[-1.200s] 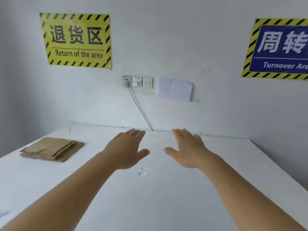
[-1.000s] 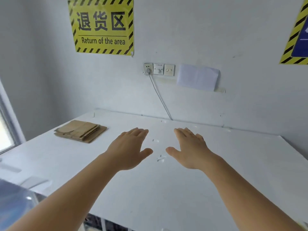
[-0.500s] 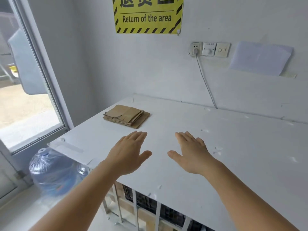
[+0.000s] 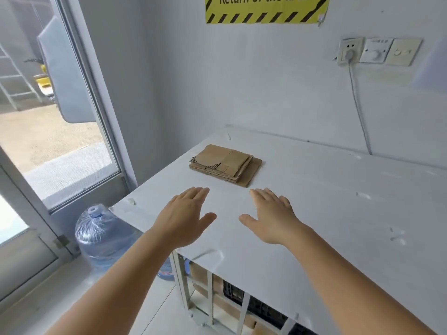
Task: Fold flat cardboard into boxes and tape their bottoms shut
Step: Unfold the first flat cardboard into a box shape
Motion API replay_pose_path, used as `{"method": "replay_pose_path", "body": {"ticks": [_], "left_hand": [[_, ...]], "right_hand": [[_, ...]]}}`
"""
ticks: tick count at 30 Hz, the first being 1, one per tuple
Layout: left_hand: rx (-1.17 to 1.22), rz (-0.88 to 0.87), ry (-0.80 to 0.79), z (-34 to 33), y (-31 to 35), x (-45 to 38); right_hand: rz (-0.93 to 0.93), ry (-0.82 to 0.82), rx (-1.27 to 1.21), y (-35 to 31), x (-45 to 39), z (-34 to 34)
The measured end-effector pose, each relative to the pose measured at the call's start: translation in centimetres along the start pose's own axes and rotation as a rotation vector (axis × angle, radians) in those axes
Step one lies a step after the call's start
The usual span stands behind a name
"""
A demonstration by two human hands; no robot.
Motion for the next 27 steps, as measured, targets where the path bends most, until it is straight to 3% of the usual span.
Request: {"method": "replay_pose_path", "body": {"ticks": [14,27], "left_hand": [[0.018,0.033,-0.05,-3.8,-11.5,-16.0],[0.162,-0.031,-0.196,-11.2,-17.8,-29.5]], "right_hand": [[-0.064,-0.006,-0.041,0.5,-20.3,-2.9],[-0.403,0.042,-0.132,2.0,-30.1,-6.8]]}}
Point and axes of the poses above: each hand's wrist, its own x-axis away from the middle knuckle, its own z-axis out of the back of the hand, y = z × x, the point moved 1 cm from there along -x, towards the middle knuckle, and after that the axes turned 2 degrees about -z, right-handed, at the moved point
